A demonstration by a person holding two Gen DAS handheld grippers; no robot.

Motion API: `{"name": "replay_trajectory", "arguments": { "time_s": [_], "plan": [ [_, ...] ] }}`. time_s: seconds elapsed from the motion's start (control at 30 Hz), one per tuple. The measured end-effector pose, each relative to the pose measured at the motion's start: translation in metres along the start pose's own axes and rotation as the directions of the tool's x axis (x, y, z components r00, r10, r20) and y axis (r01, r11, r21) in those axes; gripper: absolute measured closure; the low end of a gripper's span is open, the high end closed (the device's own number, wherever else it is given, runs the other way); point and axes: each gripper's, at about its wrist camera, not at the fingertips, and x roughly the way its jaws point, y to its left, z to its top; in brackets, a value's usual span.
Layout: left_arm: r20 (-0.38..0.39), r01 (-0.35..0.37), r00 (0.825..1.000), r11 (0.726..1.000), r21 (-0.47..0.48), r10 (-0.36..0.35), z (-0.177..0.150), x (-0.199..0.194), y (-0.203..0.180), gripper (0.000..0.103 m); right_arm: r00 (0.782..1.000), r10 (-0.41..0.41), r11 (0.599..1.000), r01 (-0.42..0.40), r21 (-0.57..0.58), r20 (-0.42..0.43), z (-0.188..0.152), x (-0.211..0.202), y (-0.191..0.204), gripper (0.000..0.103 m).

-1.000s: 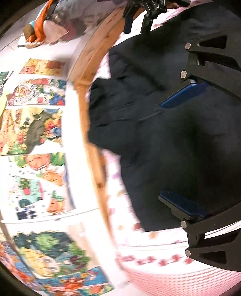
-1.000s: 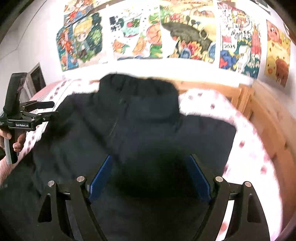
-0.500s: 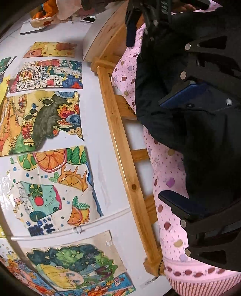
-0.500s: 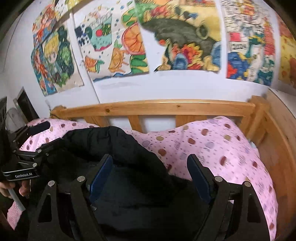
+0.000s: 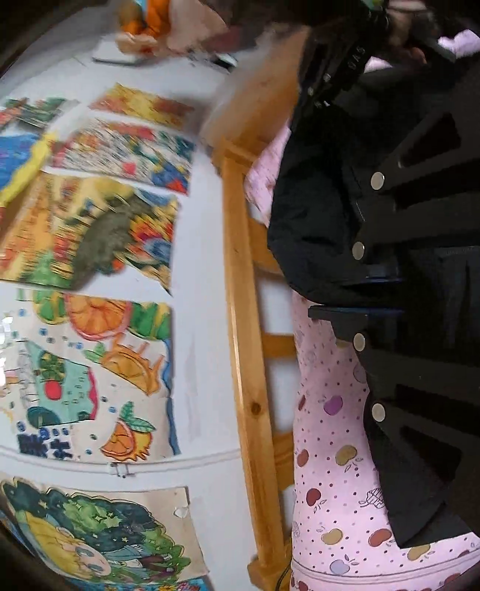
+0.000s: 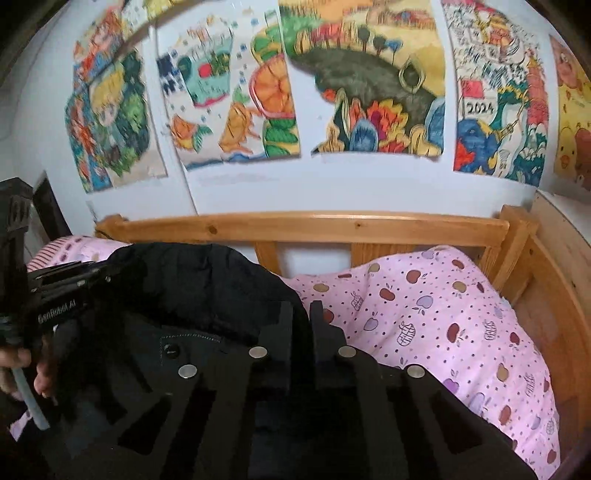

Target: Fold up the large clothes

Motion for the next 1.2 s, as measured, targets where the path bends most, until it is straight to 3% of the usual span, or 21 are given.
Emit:
{"name": "replay_trajectory", "arguments": {
  "time_s": [0.2,0.37,0.6,0.87,1.2],
  "plan": [
    [0.098,0.158,0.983,0.987,0.001,-0.158,-0.012,-0.057,0.007,0.096,0.996,0.069,0.998,-0.069,-0.015,0.064,-0.016,-0.060,0.009,0.098],
    [0.103,0.208,0.972,0.977,0.053,-0.212,-0.034,-0.104,0.009,0.097,0.994,0.094,0.995,-0.091,-0.051,0.059,-0.039,-0.109,0.019,0.098],
    [0.017,0.172,0.984,0.980,0.099,-0.175,-0.073,-0.126,0.009,0.097,0.998,0.065,0.992,-0.066,-0.112,-0.014,-0.070,-0.134,0.036,0.099],
    [-0.125,0.123,0.986,0.987,0.107,-0.109,-0.132,-0.099,0.008,0.098,0.992,0.028,0.992,-0.043,-0.118,-0.126,-0.119,-0.115,0.043,0.099],
    [-0.140,0.127,0.983,0.991,0.054,-0.118,-0.175,-0.070,0.018,0.098,0.992,0.017,0.997,-0.026,-0.077,-0.122,-0.158,-0.088,0.041,0.099]
  ]
}}
